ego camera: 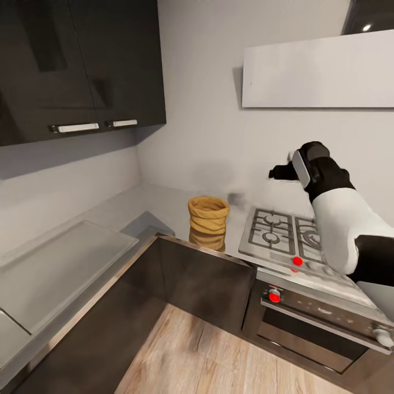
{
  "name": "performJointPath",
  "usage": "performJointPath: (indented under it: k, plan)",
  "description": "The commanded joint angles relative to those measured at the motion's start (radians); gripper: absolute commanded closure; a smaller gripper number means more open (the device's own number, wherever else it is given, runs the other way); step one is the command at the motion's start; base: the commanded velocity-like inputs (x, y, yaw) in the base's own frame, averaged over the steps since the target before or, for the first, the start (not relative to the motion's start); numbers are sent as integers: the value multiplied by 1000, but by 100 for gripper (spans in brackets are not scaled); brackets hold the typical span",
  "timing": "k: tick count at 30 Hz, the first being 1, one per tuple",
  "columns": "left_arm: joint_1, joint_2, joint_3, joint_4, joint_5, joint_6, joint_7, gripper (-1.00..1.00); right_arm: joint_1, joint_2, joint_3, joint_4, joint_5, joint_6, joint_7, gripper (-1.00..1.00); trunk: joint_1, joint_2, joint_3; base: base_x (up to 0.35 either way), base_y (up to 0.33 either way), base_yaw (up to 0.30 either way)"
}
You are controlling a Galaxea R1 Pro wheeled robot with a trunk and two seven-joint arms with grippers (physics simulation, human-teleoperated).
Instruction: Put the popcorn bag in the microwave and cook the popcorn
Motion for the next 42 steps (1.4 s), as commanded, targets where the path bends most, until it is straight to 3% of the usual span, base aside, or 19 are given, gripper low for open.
performJointPath:
  k: [1, 4, 12, 19, 29, 42]
  plan:
    - [-1, 0, 3, -1, 1, 1, 0, -100, -14, 0, -3, 9, 1, 7, -6, -100, -3, 6, 1, 0, 0, 0]
    - [-1, 0, 3, -1, 1, 2, 0, -100, -32, 0, -2, 47, 1, 23, -11, -100, -15, 26, 10, 0, 0, 0]
    - [-1, 0, 3, -1, 1, 1, 0, -100, -37, -2, 5, 127, 1, 60, -11, -100, -15, 26, 11, 0, 0, 0]
    - [-1, 0, 3, -1, 1, 1, 0, -100, -37, -3, 4, 291, 0, 62, -9, -100, -15, 26, 21, 0, 0, 0]
    - [-1, -2, 3, -1, 1, 1, -1, -100, -37, -1, 4, 365, -2, 56, -6, -100, -15, 26, 37, 0, 0, 0]
    - [-1, -2, 3, -1, 1, 1, -1, -100, -37, 2, 3, 373, -3, 54, -6, -100, -15, 26, 59, 0, 0, 0]
